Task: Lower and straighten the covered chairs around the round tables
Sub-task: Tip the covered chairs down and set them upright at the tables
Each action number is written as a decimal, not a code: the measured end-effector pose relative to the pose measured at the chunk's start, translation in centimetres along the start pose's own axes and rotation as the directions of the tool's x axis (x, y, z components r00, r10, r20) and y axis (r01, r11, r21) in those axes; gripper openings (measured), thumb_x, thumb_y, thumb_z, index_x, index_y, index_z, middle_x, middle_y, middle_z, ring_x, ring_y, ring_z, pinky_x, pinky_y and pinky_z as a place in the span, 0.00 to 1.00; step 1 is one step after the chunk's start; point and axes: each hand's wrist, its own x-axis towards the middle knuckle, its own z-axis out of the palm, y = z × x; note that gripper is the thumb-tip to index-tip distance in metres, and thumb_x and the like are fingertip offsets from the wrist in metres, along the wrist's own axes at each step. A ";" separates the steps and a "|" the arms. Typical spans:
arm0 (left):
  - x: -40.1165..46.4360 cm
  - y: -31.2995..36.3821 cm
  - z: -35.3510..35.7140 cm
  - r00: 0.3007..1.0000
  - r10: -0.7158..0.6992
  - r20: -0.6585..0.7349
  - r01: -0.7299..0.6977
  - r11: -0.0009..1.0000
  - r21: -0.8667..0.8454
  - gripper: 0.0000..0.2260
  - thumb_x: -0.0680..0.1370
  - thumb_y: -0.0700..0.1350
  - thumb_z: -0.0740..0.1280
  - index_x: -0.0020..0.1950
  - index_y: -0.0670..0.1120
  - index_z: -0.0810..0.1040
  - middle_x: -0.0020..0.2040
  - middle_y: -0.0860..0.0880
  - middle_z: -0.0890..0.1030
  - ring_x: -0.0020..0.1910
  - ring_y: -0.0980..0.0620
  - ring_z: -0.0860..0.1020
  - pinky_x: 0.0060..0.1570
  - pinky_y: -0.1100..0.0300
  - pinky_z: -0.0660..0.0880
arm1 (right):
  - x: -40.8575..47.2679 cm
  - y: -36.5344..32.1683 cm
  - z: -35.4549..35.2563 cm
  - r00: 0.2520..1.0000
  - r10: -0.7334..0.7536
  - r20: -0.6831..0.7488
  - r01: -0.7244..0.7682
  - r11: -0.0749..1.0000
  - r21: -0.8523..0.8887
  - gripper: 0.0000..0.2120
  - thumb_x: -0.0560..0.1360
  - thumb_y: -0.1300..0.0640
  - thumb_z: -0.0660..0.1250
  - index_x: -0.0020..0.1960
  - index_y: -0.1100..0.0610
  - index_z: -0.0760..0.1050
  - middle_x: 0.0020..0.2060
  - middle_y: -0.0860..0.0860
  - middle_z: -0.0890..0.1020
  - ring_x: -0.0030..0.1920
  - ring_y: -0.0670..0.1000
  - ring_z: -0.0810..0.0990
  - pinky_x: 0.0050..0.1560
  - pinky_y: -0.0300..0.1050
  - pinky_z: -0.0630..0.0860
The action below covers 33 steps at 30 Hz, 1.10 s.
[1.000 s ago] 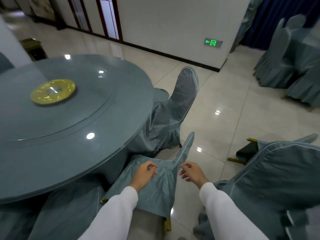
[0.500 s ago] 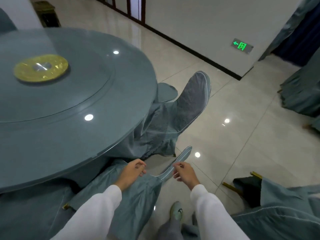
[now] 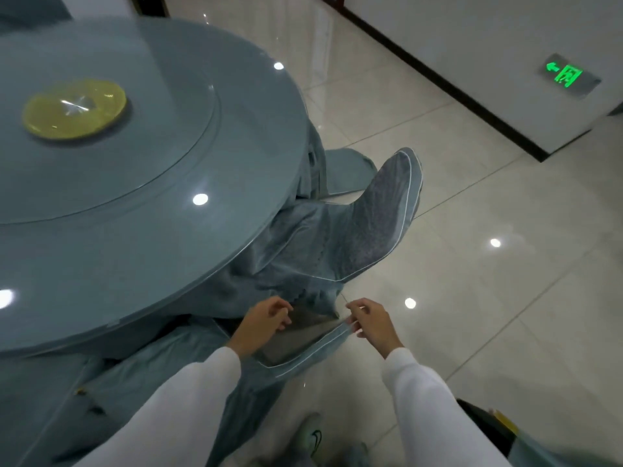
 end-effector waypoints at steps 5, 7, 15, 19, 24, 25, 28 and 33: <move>3.2 2.8 0.3 0.999 0.021 -0.024 -0.021 0.999 -0.029 0.06 0.84 0.42 0.62 0.53 0.46 0.79 0.44 0.48 0.86 0.40 0.55 0.83 0.39 0.68 0.77 | 4.1 -3.6 -3.3 0.995 -0.049 0.089 0.057 0.994 -0.090 0.10 0.84 0.52 0.61 0.55 0.54 0.80 0.44 0.53 0.85 0.42 0.53 0.84 0.43 0.40 0.82; 4.9 3.8 0.2 0.998 0.031 -0.056 -0.034 0.998 -0.056 0.06 0.83 0.42 0.62 0.52 0.46 0.80 0.44 0.48 0.86 0.40 0.53 0.83 0.39 0.67 0.77 | 6.2 -5.2 -4.5 0.989 -0.076 0.128 0.095 0.984 -0.150 0.09 0.84 0.51 0.62 0.55 0.53 0.79 0.43 0.52 0.86 0.42 0.53 0.85 0.44 0.42 0.83; 12.5 6.4 -1.1 0.988 0.057 -0.147 -0.077 0.988 -0.137 0.06 0.83 0.44 0.63 0.52 0.49 0.79 0.44 0.50 0.86 0.40 0.57 0.83 0.39 0.66 0.77 | 14.4 -11.6 -5.5 0.964 -0.173 0.201 0.219 0.947 -0.236 0.08 0.83 0.56 0.63 0.53 0.54 0.81 0.38 0.52 0.87 0.37 0.52 0.84 0.42 0.46 0.82; 14.2 7.7 -1.8 0.974 0.020 -0.225 -0.060 0.983 -0.173 0.06 0.84 0.43 0.63 0.54 0.46 0.80 0.45 0.49 0.86 0.41 0.57 0.83 0.38 0.68 0.77 | 17.1 -13.5 -4.4 0.932 -0.192 0.308 0.279 0.922 -0.269 0.07 0.83 0.56 0.64 0.53 0.53 0.81 0.38 0.51 0.86 0.35 0.50 0.84 0.38 0.43 0.81; 15.9 8.0 -1.0 0.942 -0.055 -0.332 -0.014 0.979 -0.202 0.06 0.83 0.44 0.63 0.53 0.49 0.80 0.44 0.51 0.86 0.42 0.58 0.84 0.37 0.67 0.77 | 20.6 -15.4 -4.2 0.884 -0.211 0.417 0.352 0.888 -0.297 0.06 0.82 0.57 0.64 0.53 0.52 0.81 0.37 0.50 0.86 0.32 0.45 0.83 0.34 0.39 0.78; 16.2 8.1 -0.8 0.933 -0.074 -0.352 0.000 0.978 -0.206 0.06 0.83 0.44 0.63 0.53 0.49 0.80 0.44 0.51 0.86 0.42 0.57 0.84 0.38 0.66 0.78 | 21.2 -15.5 -4.2 0.875 -0.210 0.437 0.359 0.886 -0.293 0.06 0.82 0.57 0.64 0.53 0.53 0.80 0.36 0.50 0.86 0.32 0.46 0.83 0.33 0.39 0.77; 16.6 8.7 1.0 0.870 -0.178 -0.460 0.035 0.953 -0.302 0.06 0.82 0.42 0.64 0.51 0.48 0.81 0.41 0.49 0.86 0.42 0.50 0.85 0.43 0.57 0.82 | 23.3 -15.8 -4.5 0.817 -0.200 0.541 0.409 0.862 -0.299 0.06 0.82 0.57 0.64 0.53 0.53 0.80 0.36 0.52 0.86 0.32 0.46 0.82 0.32 0.38 0.76; 14.4 9.6 4.8 0.725 -0.349 -0.594 0.052 0.888 -0.457 0.05 0.81 0.42 0.66 0.49 0.48 0.81 0.41 0.47 0.86 0.43 0.44 0.84 0.45 0.52 0.81 | 23.9 -15.5 -4.6 0.676 -0.187 0.712 0.502 0.825 -0.260 0.06 0.82 0.60 0.65 0.51 0.57 0.81 0.36 0.54 0.86 0.31 0.46 0.81 0.30 0.36 0.74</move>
